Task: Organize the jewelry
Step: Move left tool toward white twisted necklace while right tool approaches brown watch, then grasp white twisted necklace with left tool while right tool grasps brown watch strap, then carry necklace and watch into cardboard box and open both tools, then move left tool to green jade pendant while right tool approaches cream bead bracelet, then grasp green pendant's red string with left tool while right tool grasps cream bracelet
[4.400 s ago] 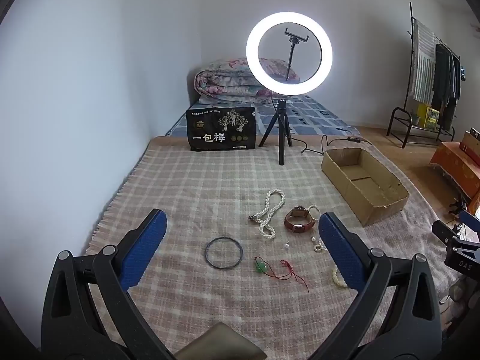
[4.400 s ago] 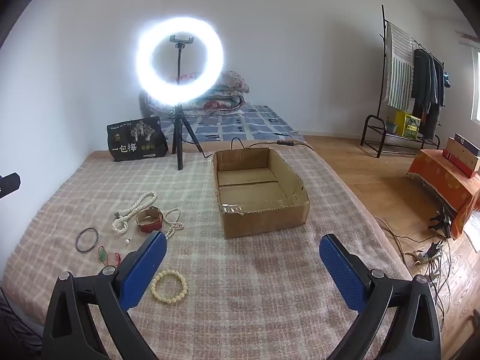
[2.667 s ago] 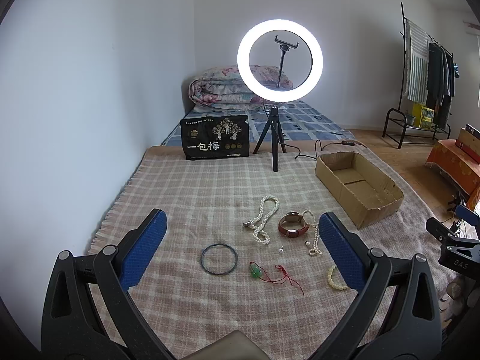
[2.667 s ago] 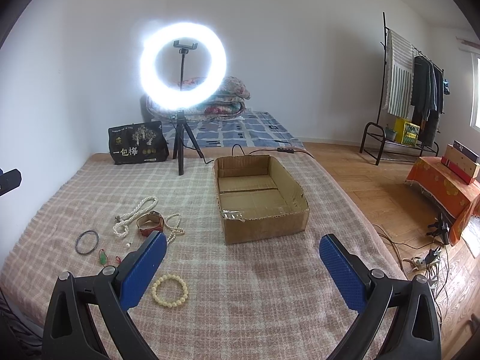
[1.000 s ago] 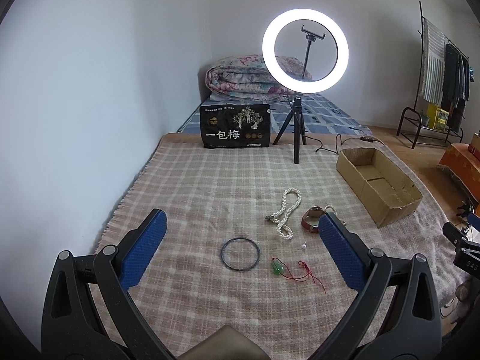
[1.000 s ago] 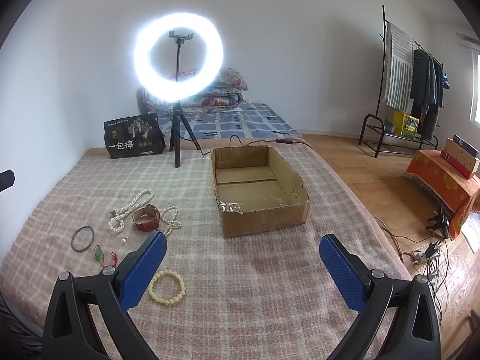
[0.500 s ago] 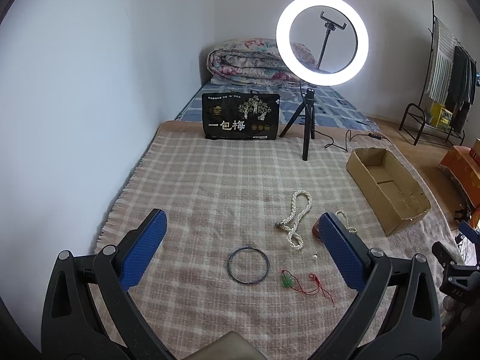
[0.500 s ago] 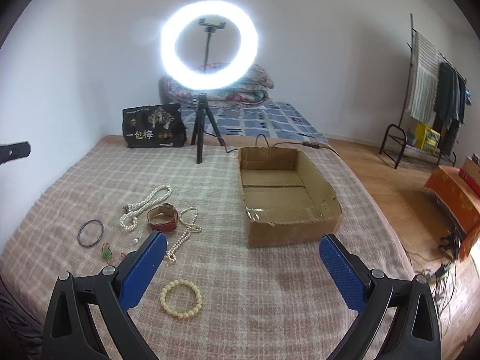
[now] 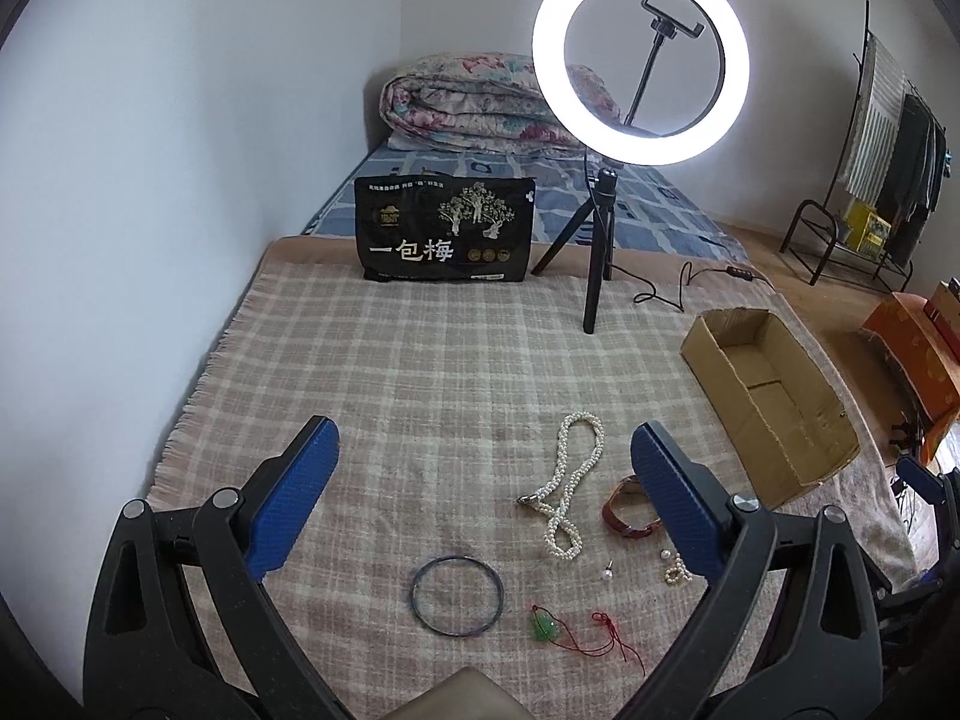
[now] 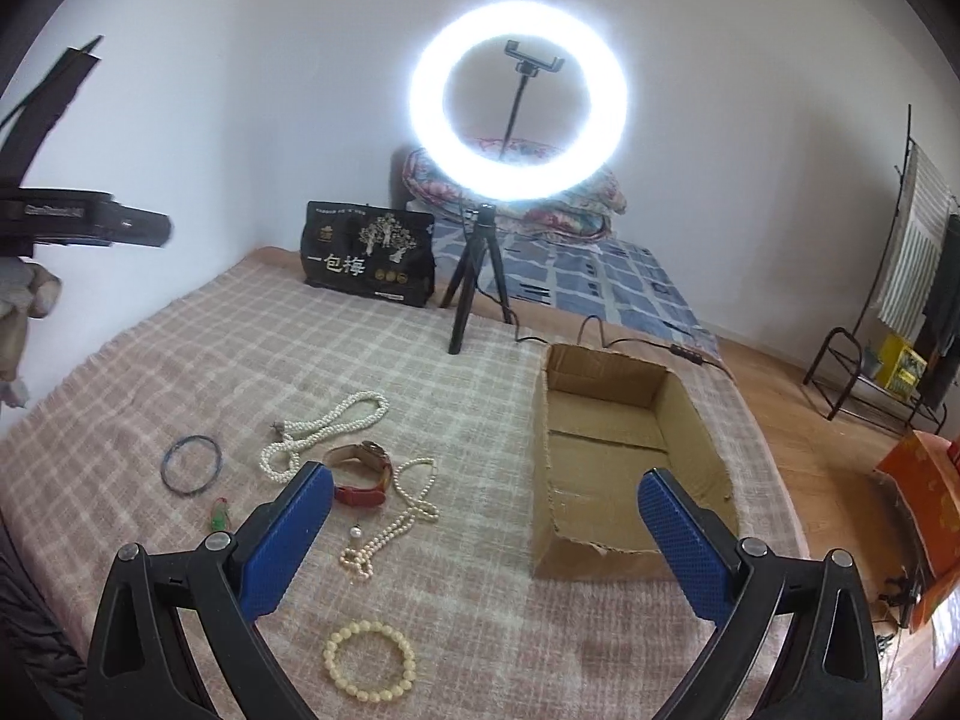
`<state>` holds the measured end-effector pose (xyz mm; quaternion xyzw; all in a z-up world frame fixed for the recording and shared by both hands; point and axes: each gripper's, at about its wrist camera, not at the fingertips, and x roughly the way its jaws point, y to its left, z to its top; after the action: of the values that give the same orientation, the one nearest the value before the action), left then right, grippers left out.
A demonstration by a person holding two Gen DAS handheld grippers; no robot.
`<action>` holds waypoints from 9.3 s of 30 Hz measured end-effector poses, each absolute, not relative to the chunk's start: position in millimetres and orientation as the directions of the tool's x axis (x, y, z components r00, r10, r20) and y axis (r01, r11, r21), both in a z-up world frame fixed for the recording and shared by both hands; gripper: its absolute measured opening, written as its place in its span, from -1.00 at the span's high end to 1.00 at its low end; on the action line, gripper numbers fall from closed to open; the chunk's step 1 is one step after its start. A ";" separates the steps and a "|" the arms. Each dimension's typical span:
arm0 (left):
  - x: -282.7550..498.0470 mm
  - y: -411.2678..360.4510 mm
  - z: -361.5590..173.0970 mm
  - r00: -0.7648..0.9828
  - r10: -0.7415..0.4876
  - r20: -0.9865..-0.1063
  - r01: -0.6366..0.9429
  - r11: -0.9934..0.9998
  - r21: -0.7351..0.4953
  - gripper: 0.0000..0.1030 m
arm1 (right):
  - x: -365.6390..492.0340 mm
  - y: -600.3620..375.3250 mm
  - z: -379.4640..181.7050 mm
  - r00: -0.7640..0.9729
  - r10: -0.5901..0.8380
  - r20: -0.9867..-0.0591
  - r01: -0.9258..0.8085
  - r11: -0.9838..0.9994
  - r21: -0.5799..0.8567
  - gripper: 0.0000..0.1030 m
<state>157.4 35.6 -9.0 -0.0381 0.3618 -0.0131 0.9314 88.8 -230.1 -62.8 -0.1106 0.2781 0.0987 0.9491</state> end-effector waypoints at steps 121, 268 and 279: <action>246.5 21.4 -74.6 0.539 -0.261 -0.800 0.096 0.963 -0.250 0.88 | 210.0 -179.9 -103.5 0.590 0.322 -0.741 -0.362 0.925 0.114 0.95; 138.2 -11.9 -185.6 0.324 -0.267 -0.908 0.035 0.962 -0.270 0.31 | 109.1 -256.5 -186.7 0.382 0.256 -0.888 -0.477 0.877 0.047 -0.02; 138.6 -12.5 -187.8 0.350 -0.217 -0.911 0.045 0.975 -0.215 0.65 | 110.6 -244.6 -196.8 0.338 0.267 -0.902 -0.509 0.859 0.063 0.05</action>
<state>138.6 -12.5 -187.8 -0.0763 0.5643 -0.0803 0.8181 110.6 -244.6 -196.8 -0.1155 0.5229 0.2395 0.8099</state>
